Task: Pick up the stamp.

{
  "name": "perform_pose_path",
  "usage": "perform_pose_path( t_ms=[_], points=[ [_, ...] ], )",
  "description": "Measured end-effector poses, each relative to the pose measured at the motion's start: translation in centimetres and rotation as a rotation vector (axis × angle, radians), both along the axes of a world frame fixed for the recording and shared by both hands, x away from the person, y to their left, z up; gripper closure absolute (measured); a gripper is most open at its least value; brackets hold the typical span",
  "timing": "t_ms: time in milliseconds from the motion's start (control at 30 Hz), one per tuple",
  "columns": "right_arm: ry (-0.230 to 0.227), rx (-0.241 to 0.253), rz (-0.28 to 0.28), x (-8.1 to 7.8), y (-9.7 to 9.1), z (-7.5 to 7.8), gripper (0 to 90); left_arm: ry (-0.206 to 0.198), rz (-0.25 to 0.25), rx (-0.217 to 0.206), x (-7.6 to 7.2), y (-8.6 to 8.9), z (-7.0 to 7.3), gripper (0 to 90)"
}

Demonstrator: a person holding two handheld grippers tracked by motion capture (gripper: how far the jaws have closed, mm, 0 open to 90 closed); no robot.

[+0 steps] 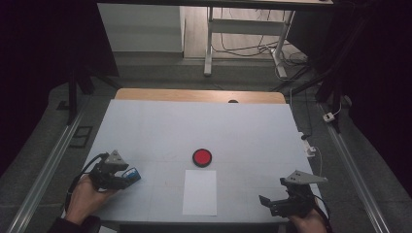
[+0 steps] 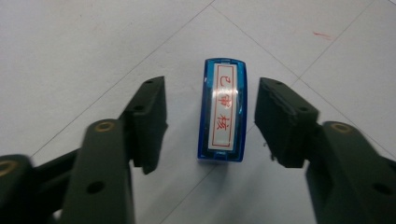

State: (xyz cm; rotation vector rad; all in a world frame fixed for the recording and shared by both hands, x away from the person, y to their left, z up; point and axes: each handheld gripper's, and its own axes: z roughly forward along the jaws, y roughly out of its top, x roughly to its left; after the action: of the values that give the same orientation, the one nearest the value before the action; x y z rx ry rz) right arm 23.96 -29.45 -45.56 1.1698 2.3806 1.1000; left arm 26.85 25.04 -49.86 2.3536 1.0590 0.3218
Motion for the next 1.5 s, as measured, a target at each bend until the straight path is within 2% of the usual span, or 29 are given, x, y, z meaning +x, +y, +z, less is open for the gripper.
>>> perform_pose_path(
  t_ms=[233,333,467,533,733,967,1133,1233,1367,1500],
  points=[
    [0.002,-0.002,0.003,0.0,0.0,0.0,0.0,0.011,-0.006,-0.007,-0.1,0.1,0.1,61.8],
    [0.004,-0.001,0.004,0.0,0.0,0.0,0.0,0.006,-0.019,0.005,-0.1,0.0,0.2,69.2],
    [0.005,-0.001,0.007,0.0,0.0,0.0,0.0,-0.01,-0.02,0.033,-0.3,-0.3,0.3,70.0],
    [0.005,-0.001,0.007,0.0,0.0,0.0,0.0,-0.012,-0.018,0.034,-0.3,-0.3,0.4,70.1],
    [0.002,-0.002,0.007,0.0,0.0,0.0,0.0,0.008,0.011,-0.035,-0.1,0.0,0.7,70.0],
    [0.001,-0.003,0.008,0.0,0.0,0.0,0.0,-0.004,0.032,-0.065,-0.4,-0.1,1.2,70.0],
    [0.002,-0.005,0.007,0.0,0.1,0.0,0.0,-0.047,0.009,-0.089,-0.9,-0.3,2.0,70.1],
    [0.002,-0.004,0.009,0.0,0.0,0.0,0.0,-0.062,0.009,-0.09,-1.1,-0.6,2.4,70.1],
    [0.004,-0.004,0.01,0.0,0.0,0.0,0.0,-0.102,0.001,-0.108,-1.4,-0.7,3.0,70.1],
    [0.005,-0.004,0.009,0.0,0.0,0.0,0.0,-0.118,-0.007,-0.13,-1.5,-0.9,3.5,70.1]
  ],
)
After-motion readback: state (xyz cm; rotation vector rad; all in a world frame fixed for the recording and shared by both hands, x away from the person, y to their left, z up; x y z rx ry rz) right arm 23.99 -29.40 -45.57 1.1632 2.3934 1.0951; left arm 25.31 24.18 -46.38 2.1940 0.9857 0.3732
